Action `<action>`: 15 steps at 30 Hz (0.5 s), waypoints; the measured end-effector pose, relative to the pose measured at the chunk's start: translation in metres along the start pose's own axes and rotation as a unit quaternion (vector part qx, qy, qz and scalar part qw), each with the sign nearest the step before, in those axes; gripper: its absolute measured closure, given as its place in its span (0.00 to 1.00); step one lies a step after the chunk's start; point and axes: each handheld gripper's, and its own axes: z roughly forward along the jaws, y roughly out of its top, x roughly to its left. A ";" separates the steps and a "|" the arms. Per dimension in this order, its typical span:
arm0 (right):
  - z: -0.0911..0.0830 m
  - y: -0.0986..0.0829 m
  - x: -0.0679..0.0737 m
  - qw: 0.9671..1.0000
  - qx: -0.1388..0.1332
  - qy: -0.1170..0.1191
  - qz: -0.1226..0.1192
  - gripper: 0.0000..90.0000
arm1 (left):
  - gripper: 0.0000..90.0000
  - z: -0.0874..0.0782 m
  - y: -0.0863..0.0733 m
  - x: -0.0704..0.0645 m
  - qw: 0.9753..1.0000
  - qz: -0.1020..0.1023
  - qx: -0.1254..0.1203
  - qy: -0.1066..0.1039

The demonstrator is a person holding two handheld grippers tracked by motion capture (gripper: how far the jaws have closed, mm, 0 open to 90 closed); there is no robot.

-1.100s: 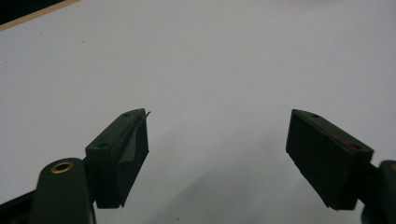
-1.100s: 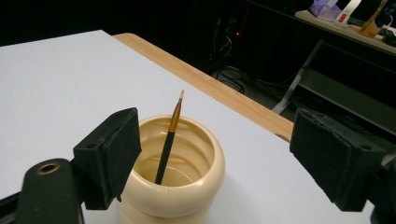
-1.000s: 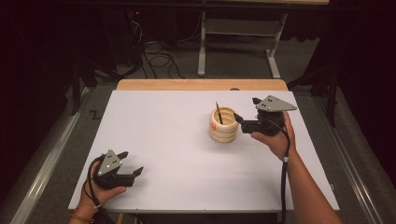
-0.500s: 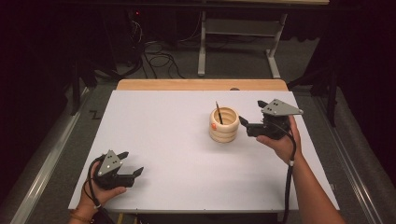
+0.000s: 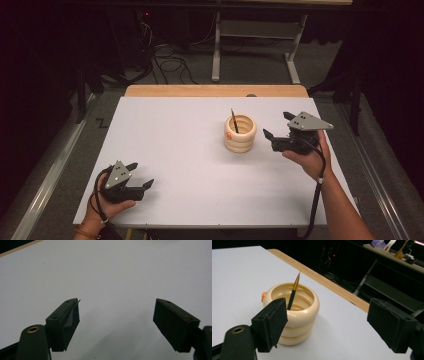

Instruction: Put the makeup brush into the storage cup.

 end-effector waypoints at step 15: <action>-0.011 -0.011 -0.004 1.000 0.004 0.002 -0.009 0.20 | 0.24 0.000 0.000 -0.001 1.000 0.002 0.002 0.000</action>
